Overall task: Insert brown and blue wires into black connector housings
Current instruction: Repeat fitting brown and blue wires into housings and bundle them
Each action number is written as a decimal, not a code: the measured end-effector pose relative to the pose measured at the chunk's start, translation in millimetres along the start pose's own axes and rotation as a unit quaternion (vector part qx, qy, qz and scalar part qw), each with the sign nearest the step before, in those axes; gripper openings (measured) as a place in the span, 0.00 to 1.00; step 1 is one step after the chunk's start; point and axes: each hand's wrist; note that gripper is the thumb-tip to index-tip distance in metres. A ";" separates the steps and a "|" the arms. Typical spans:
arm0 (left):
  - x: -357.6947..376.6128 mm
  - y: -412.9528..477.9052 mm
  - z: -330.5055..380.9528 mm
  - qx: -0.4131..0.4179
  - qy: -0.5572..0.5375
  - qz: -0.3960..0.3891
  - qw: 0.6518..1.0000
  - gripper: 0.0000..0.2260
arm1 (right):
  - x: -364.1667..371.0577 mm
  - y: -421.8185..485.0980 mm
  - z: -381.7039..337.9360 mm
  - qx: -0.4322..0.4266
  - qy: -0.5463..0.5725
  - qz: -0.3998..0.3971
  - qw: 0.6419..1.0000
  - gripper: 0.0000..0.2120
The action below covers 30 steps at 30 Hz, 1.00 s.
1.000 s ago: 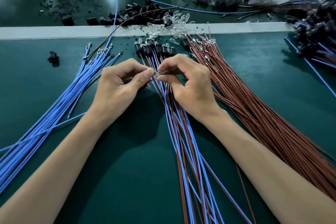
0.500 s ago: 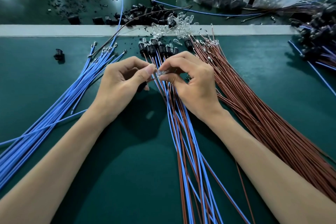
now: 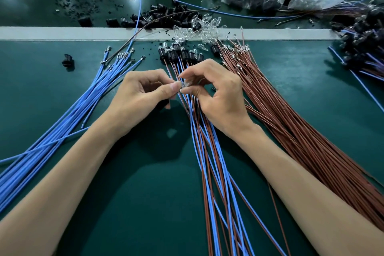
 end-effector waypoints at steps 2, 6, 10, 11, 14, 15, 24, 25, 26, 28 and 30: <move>-0.3 0.0 0.3 -0.003 0.004 -0.004 1.000 0.10 | -0.4 0.2 -0.5 -0.004 -0.008 0.000 1.000 0.08; -0.8 -0.3 0.7 0.005 -0.004 -0.013 1.000 0.07 | -0.7 0.4 -2.9 -0.009 -0.001 -0.001 1.000 0.08; -1.1 -1.3 1.4 0.012 0.001 -0.025 1.000 0.06 | -2.4 -0.4 -4.0 -0.014 -0.005 -0.008 1.000 0.08; -1.3 -1.7 1.3 0.012 0.001 -0.027 1.000 0.05 | -2.4 -0.4 -4.4 -0.014 -0.006 -0.006 1.000 0.08; -0.6 -2.0 0.5 0.010 0.007 -0.021 1.000 0.06 | -1.0 0.4 -3.8 -0.011 -0.009 0.000 1.000 0.08; 0.4 -1.9 -0.3 0.009 0.011 -0.015 1.000 0.06 | -0.5 0.4 -2.9 -0.009 -0.008 0.001 1.000 0.09; 2.0 1.3 -3.5 0.009 0.064 0.022 0.998 0.06 | 1.7 2.4 2.5 0.002 0.004 -0.013 1.000 0.09; 1.9 1.1 -3.4 0.011 0.057 0.022 0.998 0.06 | 1.6 2.4 3.0 0.006 0.006 -0.012 1.000 0.10; 1.5 0.9 -3.6 0.012 0.046 0.024 0.999 0.05 | 1.7 2.5 3.4 0.008 0.004 -0.009 1.000 0.10; 1.2 0.9 -4.6 0.010 0.038 0.036 0.999 0.03 | 1.4 2.4 3.3 0.007 -0.008 -0.003 1.000 0.10; 1.0 1.1 -5.1 0.007 0.046 0.048 0.998 0.03 | 1.1 2.7 3.5 0.003 -0.020 -0.002 1.000 0.10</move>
Point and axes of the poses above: each hand's wrist, its own y-axis towards the middle knuckle, its own x-axis out of the palm, z = x × y, and after that the axes turned 9 degrees about -z, right-handed
